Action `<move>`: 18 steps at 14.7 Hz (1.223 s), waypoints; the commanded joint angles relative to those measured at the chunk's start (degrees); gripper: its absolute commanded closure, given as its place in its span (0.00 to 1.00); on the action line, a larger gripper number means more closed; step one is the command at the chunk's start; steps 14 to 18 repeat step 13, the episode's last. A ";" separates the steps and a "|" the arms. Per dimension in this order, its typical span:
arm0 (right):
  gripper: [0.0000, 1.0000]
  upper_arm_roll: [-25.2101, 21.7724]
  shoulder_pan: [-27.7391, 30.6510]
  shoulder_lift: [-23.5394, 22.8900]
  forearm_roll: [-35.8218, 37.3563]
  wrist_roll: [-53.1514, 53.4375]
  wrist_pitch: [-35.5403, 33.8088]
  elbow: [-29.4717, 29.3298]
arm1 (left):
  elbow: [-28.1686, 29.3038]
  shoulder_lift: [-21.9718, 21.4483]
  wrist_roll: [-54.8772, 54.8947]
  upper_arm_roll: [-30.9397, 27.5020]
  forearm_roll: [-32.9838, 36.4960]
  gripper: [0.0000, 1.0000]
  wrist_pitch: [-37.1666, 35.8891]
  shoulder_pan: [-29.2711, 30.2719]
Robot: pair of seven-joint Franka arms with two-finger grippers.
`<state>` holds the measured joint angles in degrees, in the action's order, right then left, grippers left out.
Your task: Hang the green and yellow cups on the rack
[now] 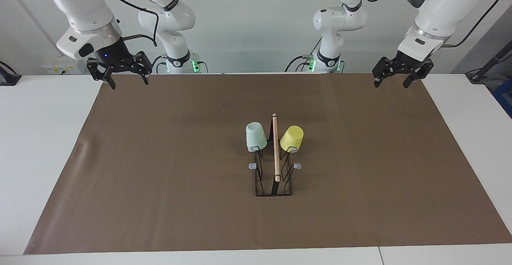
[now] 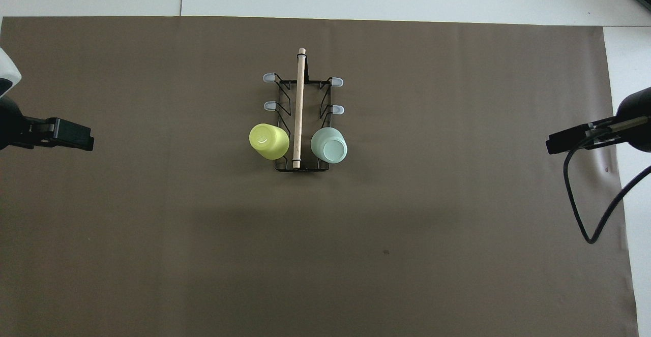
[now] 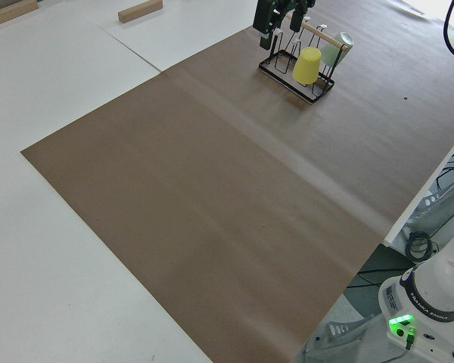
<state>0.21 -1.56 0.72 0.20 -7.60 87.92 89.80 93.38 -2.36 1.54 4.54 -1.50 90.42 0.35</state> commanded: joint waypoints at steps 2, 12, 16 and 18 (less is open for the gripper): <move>0.00 0.58 0.68 -0.72 1.03 -0.05 0.15 -1.12 | -0.48 -0.37 0.92 0.03 0.62 0.00 -1.03 0.00; 0.00 0.58 0.68 -0.72 1.03 -0.05 0.24 -1.03 | -1.54 -0.63 0.92 0.12 0.53 0.00 -2.97 0.00; 0.00 0.58 0.68 -0.72 1.03 -0.05 0.24 -1.03 | -1.45 -0.63 0.92 0.20 0.53 0.00 -2.88 0.00; 0.00 0.58 0.68 -0.72 1.03 -0.05 0.24 -1.03 | -1.45 -0.63 0.92 0.20 0.53 0.00 -2.88 0.00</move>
